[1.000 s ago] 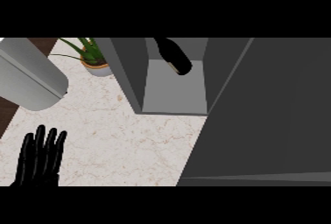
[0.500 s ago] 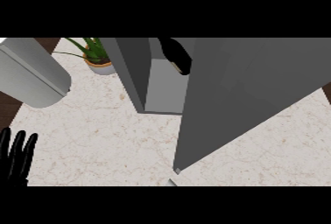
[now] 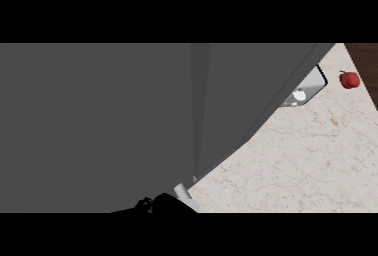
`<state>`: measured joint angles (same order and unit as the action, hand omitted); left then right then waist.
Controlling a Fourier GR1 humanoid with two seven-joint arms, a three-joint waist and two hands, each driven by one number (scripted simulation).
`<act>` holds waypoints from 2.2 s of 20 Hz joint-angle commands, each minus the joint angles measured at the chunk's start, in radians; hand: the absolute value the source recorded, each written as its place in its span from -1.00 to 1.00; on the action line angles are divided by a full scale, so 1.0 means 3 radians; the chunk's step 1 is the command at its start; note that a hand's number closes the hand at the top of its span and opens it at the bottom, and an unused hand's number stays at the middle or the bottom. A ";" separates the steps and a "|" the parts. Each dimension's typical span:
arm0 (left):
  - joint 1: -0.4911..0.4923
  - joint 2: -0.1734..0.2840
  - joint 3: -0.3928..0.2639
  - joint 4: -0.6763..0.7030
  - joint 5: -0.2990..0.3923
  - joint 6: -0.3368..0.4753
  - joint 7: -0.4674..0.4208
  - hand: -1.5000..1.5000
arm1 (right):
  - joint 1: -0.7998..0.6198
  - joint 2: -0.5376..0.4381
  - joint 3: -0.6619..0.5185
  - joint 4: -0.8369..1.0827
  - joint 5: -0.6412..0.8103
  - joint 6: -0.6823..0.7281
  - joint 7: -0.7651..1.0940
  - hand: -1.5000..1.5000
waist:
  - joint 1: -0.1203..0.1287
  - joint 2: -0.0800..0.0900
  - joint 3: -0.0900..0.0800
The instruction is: Pick up the wine, place it into the cabinet and close the cabinet
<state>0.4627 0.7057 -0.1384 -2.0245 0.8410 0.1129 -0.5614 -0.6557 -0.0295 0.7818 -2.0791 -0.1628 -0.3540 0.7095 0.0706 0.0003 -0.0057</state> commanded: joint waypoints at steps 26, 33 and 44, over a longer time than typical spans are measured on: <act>0.0015 0.0295 0.1037 0.0187 0.0651 -0.0585 0.0392 -1.00 | -0.2326 0.0098 -0.1084 0.4087 -0.1982 0.1205 -0.1382 1.00 | -0.0027 0.0039 0.0014; 0.0086 0.0287 0.1064 0.0144 0.0601 -0.0705 0.0400 -1.00 | -0.2260 -0.0207 -0.1295 0.4545 -0.1893 0.1322 -0.1741 1.00 | -0.0035 0.0065 0.0014; -0.0057 0.0249 0.0896 -0.0030 0.0747 -0.0673 0.0548 -1.00 | -0.1967 -0.0446 -0.1347 0.4611 -0.1925 0.1496 -0.2084 1.00 | -0.0228 0.0120 0.0019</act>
<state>0.4563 0.7892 0.1497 -2.0133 1.0570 -0.0982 -0.4069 -1.3250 0.0007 0.4579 -0.8326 -0.7753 0.1609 0.1348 0.0673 -0.0234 -0.0385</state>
